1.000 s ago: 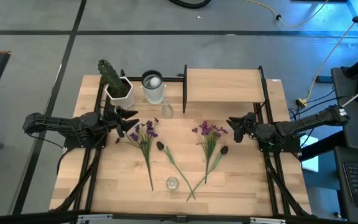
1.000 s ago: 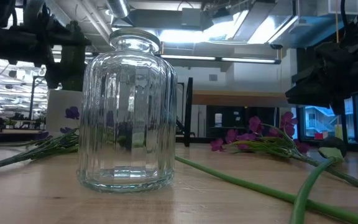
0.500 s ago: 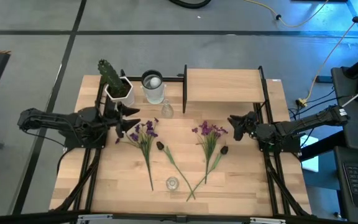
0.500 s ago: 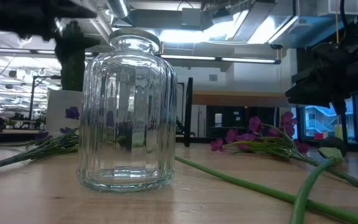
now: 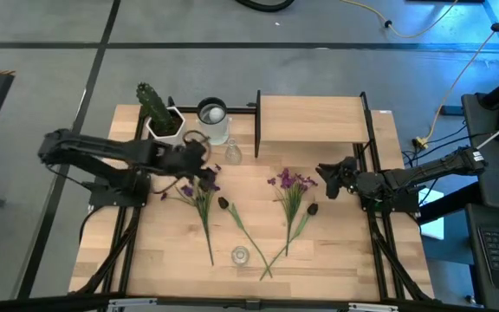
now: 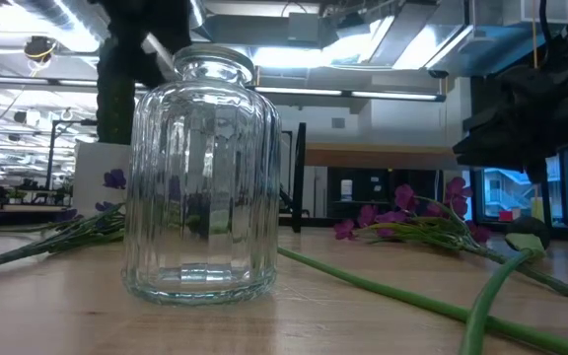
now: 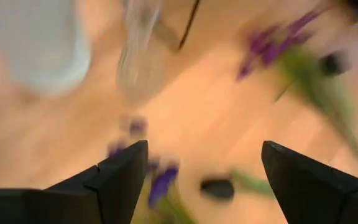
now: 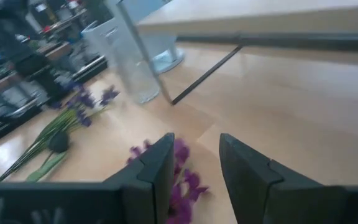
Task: Pick and place flowers into a vace then onto a shelf
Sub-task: Put the dark purple flowers into the top transparent vase, then put the left black flower into the top transparent vase
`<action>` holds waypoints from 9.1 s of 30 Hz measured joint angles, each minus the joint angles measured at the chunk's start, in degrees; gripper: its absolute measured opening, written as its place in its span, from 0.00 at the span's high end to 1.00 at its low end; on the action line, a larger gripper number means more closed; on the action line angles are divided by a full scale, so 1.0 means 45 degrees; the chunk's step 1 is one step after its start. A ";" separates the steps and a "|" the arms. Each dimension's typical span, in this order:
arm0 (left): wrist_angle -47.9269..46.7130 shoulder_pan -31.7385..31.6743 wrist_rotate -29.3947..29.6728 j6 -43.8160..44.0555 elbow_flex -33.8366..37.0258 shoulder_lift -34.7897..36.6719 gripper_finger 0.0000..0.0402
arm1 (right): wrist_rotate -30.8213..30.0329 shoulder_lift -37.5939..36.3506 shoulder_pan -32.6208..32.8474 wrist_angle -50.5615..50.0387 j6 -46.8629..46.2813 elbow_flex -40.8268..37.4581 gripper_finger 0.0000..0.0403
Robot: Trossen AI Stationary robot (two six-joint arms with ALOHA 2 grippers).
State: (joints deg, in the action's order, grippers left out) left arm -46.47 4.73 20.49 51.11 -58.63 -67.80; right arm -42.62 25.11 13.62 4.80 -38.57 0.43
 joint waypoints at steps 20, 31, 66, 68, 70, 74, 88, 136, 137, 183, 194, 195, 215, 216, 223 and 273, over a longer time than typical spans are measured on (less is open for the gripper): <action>-0.3138 0.3776 -0.4113 1.3058 -0.2390 -0.7485 0.24 | 0.1542 0.0002 0.0002 -0.0015 0.0690 0.0000 0.68; -0.2810 0.3237 -0.3104 1.4580 -0.2277 -0.8581 0.24 | 0.1543 -0.0002 0.0002 -0.0009 0.0656 0.0004 0.68; -0.1038 0.2416 -0.3465 1.5188 -0.0767 -0.8532 0.44 | 0.1513 -0.0002 0.0002 0.0010 0.0612 0.0000 0.68; -0.0988 0.2414 -0.3457 1.5191 -0.0767 -0.8542 0.48 | 0.1513 -0.0002 0.0000 0.0010 0.0612 0.0002 0.68; -0.0941 0.2414 -0.3443 1.5179 -0.0767 -0.8543 0.52 | 0.1513 -0.0002 0.0002 0.0010 0.0612 0.0000 0.68; -0.0918 0.2414 -0.3383 1.5166 -0.0767 -0.8552 0.62 | 0.1513 -0.0002 0.0002 0.0010 0.0608 0.0003 0.68; -0.0966 0.2424 -0.3111 1.4200 -0.0788 -0.8501 0.97 | 0.1518 -0.0002 0.0002 0.0010 0.0617 0.0000 0.68; 1.2729 -0.3077 0.3358 -1.0651 -0.0968 -0.1072 0.98 | -0.0628 -0.0002 0.0000 0.0365 -0.0389 0.0000 0.68; 1.2801 -0.3213 0.2988 -1.0661 -0.0824 -0.1067 0.98 | -0.0628 -0.0002 -0.0002 0.0364 -0.0393 0.0000 0.68; 1.9775 -0.3180 0.4141 -1.0115 0.5770 -0.0994 0.97 | -0.0653 0.0001 -0.0002 0.0340 -0.0335 0.0000 0.68; 2.0140 -0.2983 0.4076 -0.9855 0.6814 -0.0994 0.97 | -0.0653 -0.0002 -0.0002 0.0325 -0.0330 0.0001 0.68; 2.0244 -0.2983 0.4099 -0.9855 0.6927 -0.0994 0.97 | -0.0653 -0.0001 -0.0001 0.0325 -0.0330 0.0001 0.68; 2.0583 -0.2973 0.3404 -0.9537 0.7548 -0.1864 0.97 | -0.0653 0.0001 -0.0002 0.0087 -0.0330 0.0000 0.68; 2.0631 -0.2973 0.3400 -0.9447 0.7548 -0.2019 0.97 | -0.0653 -0.0002 0.0000 0.0090 -0.0330 0.0000 0.68; 2.1690 -0.2963 0.3405 -0.9451 0.7548 -0.2741 0.96 | -0.0653 0.0002 -0.0002 0.0092 -0.0330 0.0000 0.68; 1.2756 0.2890 0.1889 -0.6887 0.4894 -0.0566 0.56 | -0.0638 0.0002 -0.0002 -0.0102 -0.0272 0.0002 0.68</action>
State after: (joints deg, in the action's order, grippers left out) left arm 10.93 17.74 28.99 20.12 -36.61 -70.35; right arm -45.50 25.12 13.61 4.34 -39.79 0.44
